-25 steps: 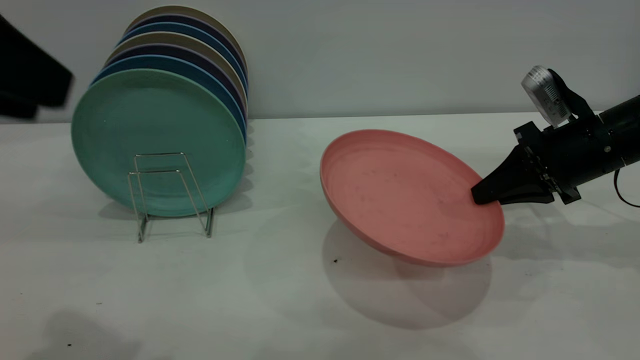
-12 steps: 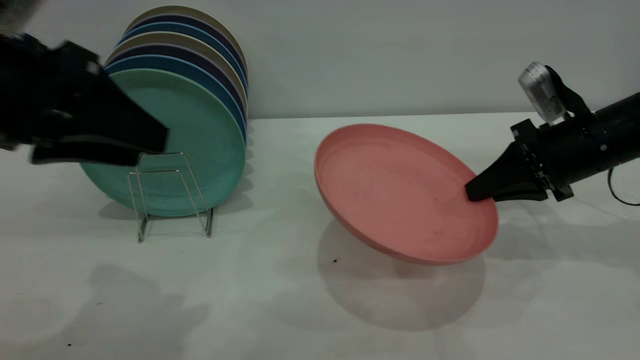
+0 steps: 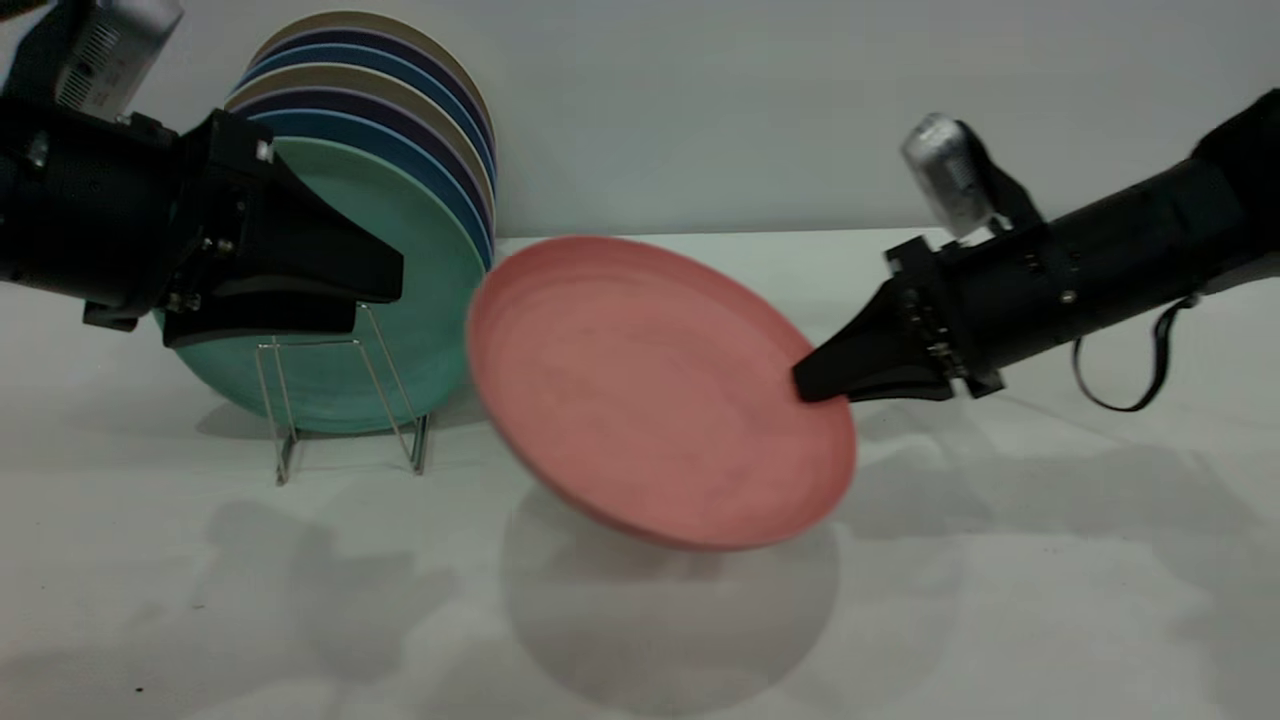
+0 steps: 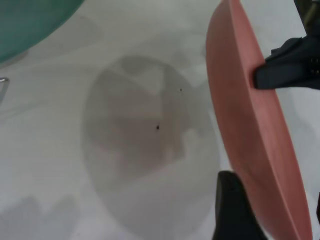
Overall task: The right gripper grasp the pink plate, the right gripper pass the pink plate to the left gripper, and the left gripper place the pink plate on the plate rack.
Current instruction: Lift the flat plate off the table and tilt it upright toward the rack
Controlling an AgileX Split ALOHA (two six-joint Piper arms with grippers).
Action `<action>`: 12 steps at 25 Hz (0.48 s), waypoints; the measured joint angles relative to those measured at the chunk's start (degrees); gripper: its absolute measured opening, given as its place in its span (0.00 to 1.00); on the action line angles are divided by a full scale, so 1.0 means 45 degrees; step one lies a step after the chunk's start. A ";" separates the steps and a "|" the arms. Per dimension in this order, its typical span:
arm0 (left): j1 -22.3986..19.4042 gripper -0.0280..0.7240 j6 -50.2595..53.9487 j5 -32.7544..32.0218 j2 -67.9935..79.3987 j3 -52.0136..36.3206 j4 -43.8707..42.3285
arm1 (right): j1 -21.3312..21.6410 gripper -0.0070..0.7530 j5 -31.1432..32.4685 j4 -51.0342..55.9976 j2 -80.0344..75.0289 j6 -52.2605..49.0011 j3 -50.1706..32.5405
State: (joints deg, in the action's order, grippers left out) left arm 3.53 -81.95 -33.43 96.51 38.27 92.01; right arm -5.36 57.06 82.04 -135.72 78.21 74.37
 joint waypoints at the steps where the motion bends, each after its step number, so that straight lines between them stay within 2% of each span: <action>1: 0.0000 0.61 0.0000 0.0000 0.0015 0.0000 0.0026 | -0.0168 0.03 0.0000 0.0040 0.0017 0.0052 0.0000; 9: 0.0000 0.61 -0.0037 -0.0005 0.0036 0.0026 0.0030 | -0.1280 0.03 0.0474 0.0671 0.0889 0.0466 0.0000; 12: 0.0000 0.55 -0.0037 -0.0059 0.0036 0.0051 0.0055 | -0.1530 0.03 0.0527 0.0747 0.1148 0.0662 0.0000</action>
State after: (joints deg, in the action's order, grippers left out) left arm 3.53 -82.11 -33.70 96.67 38.50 92.26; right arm -12.24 59.43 85.40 -130.56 81.19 74.37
